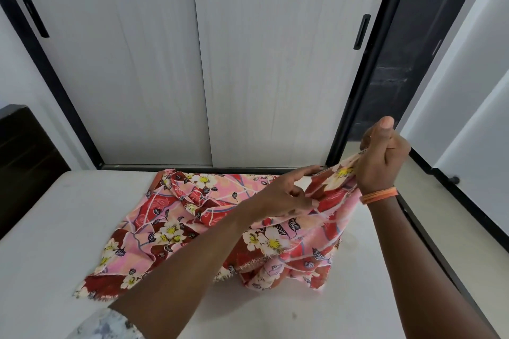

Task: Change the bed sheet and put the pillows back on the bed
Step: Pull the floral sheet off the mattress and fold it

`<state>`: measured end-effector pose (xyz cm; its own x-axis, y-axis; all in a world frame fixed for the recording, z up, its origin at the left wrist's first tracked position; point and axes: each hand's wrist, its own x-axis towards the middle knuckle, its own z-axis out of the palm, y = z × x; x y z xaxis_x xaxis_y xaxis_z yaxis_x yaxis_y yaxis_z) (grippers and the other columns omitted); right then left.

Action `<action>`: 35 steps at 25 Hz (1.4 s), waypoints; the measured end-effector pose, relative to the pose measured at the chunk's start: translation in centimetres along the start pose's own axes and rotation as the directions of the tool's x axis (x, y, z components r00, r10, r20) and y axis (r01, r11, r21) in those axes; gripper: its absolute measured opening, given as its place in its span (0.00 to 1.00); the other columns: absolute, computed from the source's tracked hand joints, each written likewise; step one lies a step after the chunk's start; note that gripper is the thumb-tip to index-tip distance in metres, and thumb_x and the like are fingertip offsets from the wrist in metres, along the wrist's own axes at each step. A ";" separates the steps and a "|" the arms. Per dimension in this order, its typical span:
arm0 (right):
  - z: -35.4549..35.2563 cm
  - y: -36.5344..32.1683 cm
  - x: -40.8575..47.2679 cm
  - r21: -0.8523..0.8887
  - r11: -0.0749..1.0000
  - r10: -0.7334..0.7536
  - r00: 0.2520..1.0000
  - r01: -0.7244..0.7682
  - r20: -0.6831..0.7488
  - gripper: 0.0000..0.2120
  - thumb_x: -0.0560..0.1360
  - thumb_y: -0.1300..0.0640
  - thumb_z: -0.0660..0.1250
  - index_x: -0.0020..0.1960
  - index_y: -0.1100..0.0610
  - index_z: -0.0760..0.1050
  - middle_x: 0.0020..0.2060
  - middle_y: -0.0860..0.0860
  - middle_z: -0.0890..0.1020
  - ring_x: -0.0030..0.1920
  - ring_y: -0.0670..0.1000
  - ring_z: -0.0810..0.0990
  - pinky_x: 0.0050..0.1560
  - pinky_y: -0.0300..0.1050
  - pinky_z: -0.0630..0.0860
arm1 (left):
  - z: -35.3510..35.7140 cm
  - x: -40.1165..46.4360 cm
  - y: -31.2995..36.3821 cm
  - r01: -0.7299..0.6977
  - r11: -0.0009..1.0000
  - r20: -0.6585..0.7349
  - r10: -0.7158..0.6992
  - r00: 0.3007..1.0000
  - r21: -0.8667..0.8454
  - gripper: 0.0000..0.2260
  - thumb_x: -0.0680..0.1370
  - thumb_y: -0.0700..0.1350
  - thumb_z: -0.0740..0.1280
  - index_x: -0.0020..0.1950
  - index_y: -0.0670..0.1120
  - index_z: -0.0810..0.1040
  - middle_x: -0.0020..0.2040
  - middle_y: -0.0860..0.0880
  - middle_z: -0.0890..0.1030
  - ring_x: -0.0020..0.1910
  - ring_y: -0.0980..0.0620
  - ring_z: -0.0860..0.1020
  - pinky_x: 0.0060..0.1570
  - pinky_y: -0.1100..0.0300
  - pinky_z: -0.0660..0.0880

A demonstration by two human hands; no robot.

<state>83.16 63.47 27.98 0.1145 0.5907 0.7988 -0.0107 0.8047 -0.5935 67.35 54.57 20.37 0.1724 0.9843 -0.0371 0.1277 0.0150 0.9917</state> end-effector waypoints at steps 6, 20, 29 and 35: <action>-0.8 0.0 0.8 -0.044 0.999 0.017 1.000 -0.017 0.005 0.36 0.82 0.41 0.51 0.26 0.67 0.64 0.22 0.59 0.66 0.25 0.59 0.64 0.25 0.51 0.61 | -3.0 0.9 1.8 -0.005 1.000 -0.130 0.004 0.992 -0.010 0.07 0.77 0.45 0.72 0.53 0.45 0.83 0.32 0.49 0.76 0.24 0.54 0.66 0.23 0.64 0.63; -0.3 3.0 0.1 -0.439 0.830 0.056 0.732 0.343 0.679 0.31 0.72 0.29 0.60 0.42 0.59 0.76 0.26 0.54 0.77 0.25 0.54 0.74 0.26 0.44 0.70 | -7.7 0.7 6.6 -0.121 0.987 -0.195 0.140 0.971 0.108 0.06 0.74 0.39 0.66 0.37 0.45 0.73 0.33 0.45 0.67 0.33 0.47 0.63 0.37 0.53 0.61; 1.3 2.9 0.7 -0.403 0.798 -0.074 0.737 0.448 0.672 0.20 0.77 0.43 0.65 0.45 0.60 0.81 0.35 0.54 0.83 0.33 0.57 0.81 0.32 0.51 0.78 | -6.2 -1.0 3.7 0.224 0.900 -0.044 -0.224 0.974 0.375 0.16 0.75 0.41 0.73 0.62 0.44 0.76 0.54 0.48 0.83 0.51 0.49 0.83 0.55 0.52 0.80; -0.1 3.6 0.4 -0.500 0.758 -0.133 0.849 0.420 0.511 0.15 0.77 0.49 0.69 0.45 0.62 0.78 0.32 0.57 0.81 0.29 0.59 0.78 0.28 0.45 0.72 | -6.9 -1.9 1.7 0.323 0.812 -0.193 -0.261 0.946 0.487 0.12 0.77 0.54 0.71 0.51 0.45 0.79 0.40 0.50 0.78 0.40 0.50 0.76 0.38 0.59 0.70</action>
<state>83.26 66.57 26.14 -0.4085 0.4247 0.8079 0.5368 0.8277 -0.1637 60.52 53.92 23.01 -0.0585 0.9611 -0.2700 0.6348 0.2445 0.7329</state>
